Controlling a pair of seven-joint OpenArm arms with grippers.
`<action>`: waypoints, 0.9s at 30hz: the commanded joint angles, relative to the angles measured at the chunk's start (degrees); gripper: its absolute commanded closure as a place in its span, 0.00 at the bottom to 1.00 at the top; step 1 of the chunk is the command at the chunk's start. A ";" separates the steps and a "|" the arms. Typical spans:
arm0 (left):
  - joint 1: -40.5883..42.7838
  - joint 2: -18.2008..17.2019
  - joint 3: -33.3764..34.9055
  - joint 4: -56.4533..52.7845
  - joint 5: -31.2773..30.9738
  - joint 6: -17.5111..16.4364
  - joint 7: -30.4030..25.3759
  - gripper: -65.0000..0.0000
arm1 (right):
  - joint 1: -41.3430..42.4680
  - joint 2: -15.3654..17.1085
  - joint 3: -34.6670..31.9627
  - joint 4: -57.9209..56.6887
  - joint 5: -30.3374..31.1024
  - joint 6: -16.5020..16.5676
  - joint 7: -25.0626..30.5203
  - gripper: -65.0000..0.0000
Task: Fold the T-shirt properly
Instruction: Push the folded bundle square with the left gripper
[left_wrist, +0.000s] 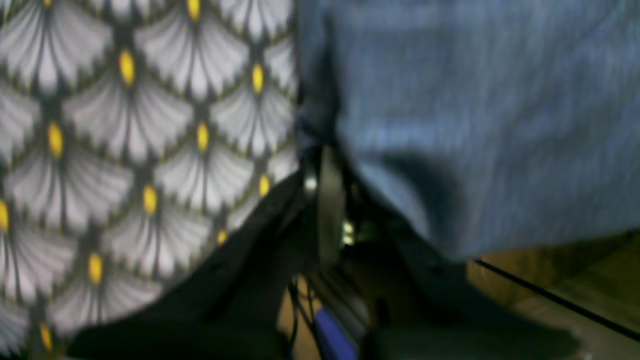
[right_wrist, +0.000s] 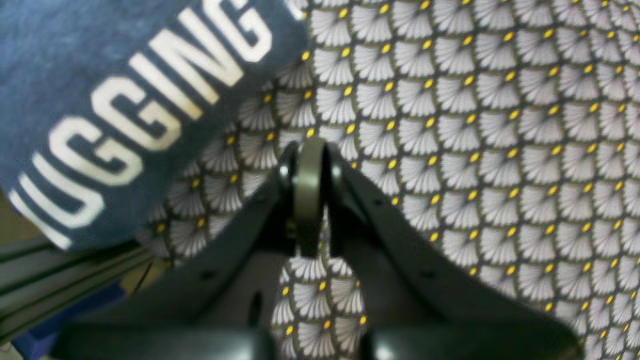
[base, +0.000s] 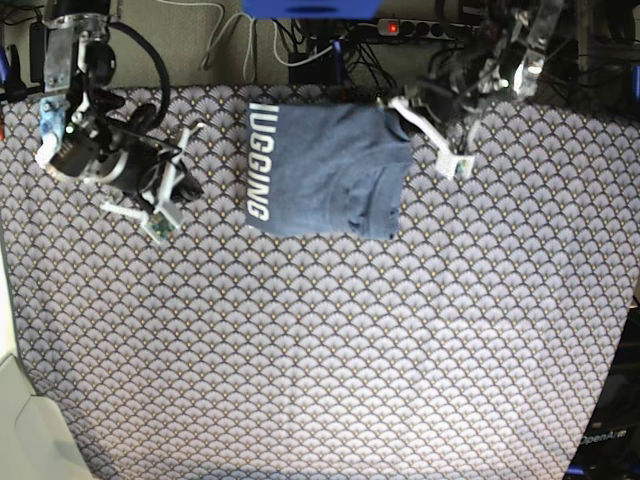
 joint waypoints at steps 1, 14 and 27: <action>-0.56 0.32 -0.35 -0.92 1.32 1.04 0.28 1.00 | 0.64 0.49 0.26 0.95 0.87 0.19 1.27 1.00; -11.99 6.38 -0.44 -9.19 1.41 1.12 0.28 1.00 | 0.90 1.10 0.17 0.86 0.70 0.19 1.27 1.00; -33.96 16.32 -0.44 -28.35 1.41 1.12 -0.25 1.00 | 0.46 2.07 0.17 0.86 0.70 0.19 1.27 1.00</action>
